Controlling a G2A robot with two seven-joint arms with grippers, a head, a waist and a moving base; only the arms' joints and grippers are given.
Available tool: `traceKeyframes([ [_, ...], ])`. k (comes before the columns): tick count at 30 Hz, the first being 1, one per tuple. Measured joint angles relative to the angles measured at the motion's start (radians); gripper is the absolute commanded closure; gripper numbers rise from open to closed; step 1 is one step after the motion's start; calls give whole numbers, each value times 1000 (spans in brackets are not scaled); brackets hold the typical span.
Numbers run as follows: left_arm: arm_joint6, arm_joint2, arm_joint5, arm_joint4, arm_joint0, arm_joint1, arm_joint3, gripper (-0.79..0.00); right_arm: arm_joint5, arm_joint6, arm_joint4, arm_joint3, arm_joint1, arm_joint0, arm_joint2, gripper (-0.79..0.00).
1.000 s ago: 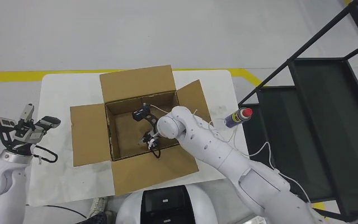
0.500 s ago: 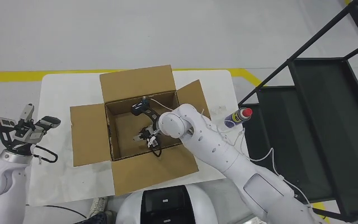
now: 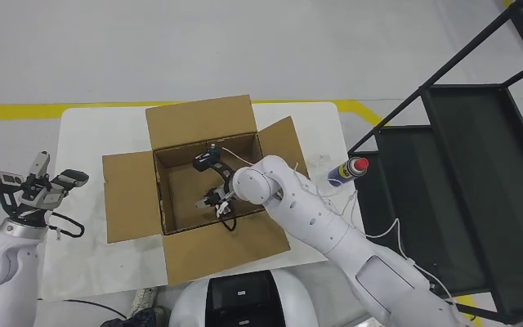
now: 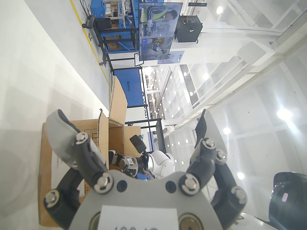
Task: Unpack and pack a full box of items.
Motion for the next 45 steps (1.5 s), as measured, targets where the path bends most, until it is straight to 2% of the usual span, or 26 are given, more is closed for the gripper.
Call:
traceKeyframes([
  [11,0,0,0,0,0,0,0,-785,72,5,26,193,-48,75,-82,-785],
  [22,0,0,0,0,0,0,0,-785,70,-36,79,367,-101,132,-139,-770],
  [25,0,0,0,0,0,0,0,-785,67,-47,88,399,-113,144,-147,-650],
  [26,0,0,0,0,0,0,0,-785,66,-48,91,412,-117,148,-150,-570],
  [27,0,0,0,0,0,0,0,-785,67,-48,92,421,-121,151,-153,-385],
  [28,0,0,0,0,0,0,0,-785,67,-48,93,431,-124,154,-155,-329],
  [30,0,0,0,0,0,0,0,-785,68,-46,97,452,-131,161,-160,0],
  [37,0,0,0,0,0,0,0,-785,96,-36,77,435,-141,180,-166,0],
  [45,0,0,0,0,0,0,0,-785,163,-5,-24,246,-107,144,-125,0],
])
